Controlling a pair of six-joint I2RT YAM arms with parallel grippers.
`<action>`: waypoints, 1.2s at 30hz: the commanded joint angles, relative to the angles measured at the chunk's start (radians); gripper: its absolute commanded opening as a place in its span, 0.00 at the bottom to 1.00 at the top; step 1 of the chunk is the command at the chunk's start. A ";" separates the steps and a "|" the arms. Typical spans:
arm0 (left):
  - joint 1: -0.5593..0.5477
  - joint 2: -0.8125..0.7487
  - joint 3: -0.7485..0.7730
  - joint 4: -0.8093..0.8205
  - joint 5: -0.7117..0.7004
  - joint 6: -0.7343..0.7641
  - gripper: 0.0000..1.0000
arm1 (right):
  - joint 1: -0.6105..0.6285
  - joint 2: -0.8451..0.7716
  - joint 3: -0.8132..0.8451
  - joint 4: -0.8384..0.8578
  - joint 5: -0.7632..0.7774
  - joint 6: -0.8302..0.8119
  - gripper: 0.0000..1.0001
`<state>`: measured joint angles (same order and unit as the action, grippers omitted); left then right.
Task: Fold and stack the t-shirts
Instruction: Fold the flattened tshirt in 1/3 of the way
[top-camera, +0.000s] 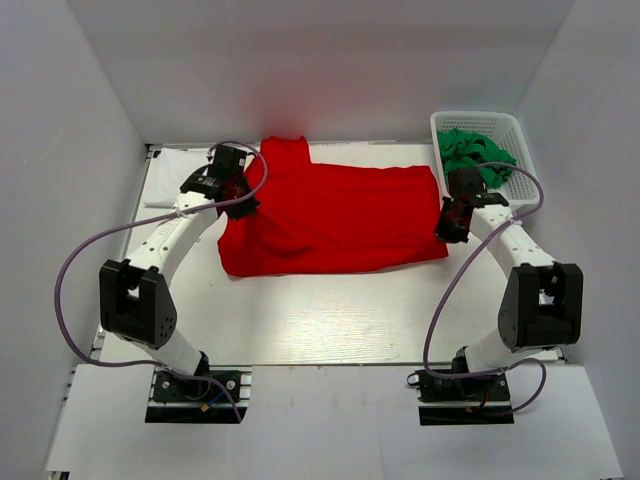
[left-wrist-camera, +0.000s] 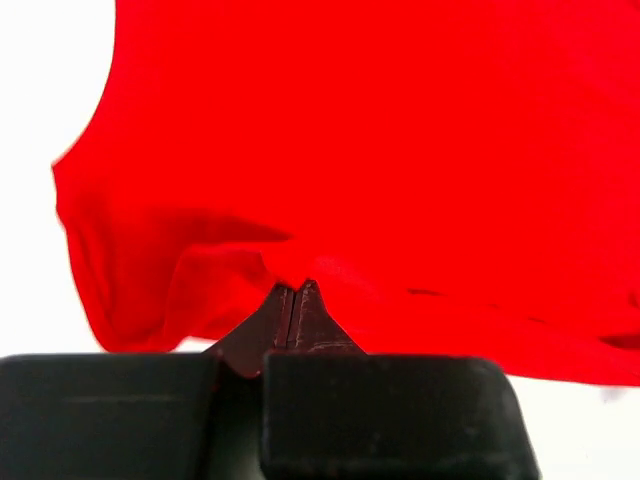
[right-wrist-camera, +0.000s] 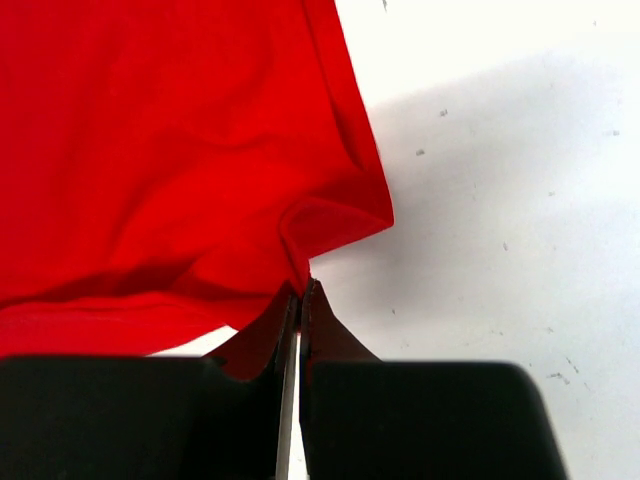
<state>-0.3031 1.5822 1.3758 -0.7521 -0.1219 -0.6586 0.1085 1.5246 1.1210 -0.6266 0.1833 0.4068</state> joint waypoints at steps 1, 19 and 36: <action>0.004 0.001 0.037 0.130 -0.028 0.057 0.00 | -0.006 0.025 0.062 0.004 0.028 -0.006 0.00; 0.022 0.261 0.258 0.204 -0.059 0.195 0.00 | -0.003 0.195 0.218 -0.007 0.084 -0.017 0.00; 0.050 0.446 0.388 0.188 -0.122 0.178 0.00 | -0.001 0.316 0.344 0.030 0.082 -0.039 0.22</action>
<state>-0.2672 2.0903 1.7798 -0.5713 -0.2001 -0.4564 0.1085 1.8496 1.4174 -0.6270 0.2680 0.3771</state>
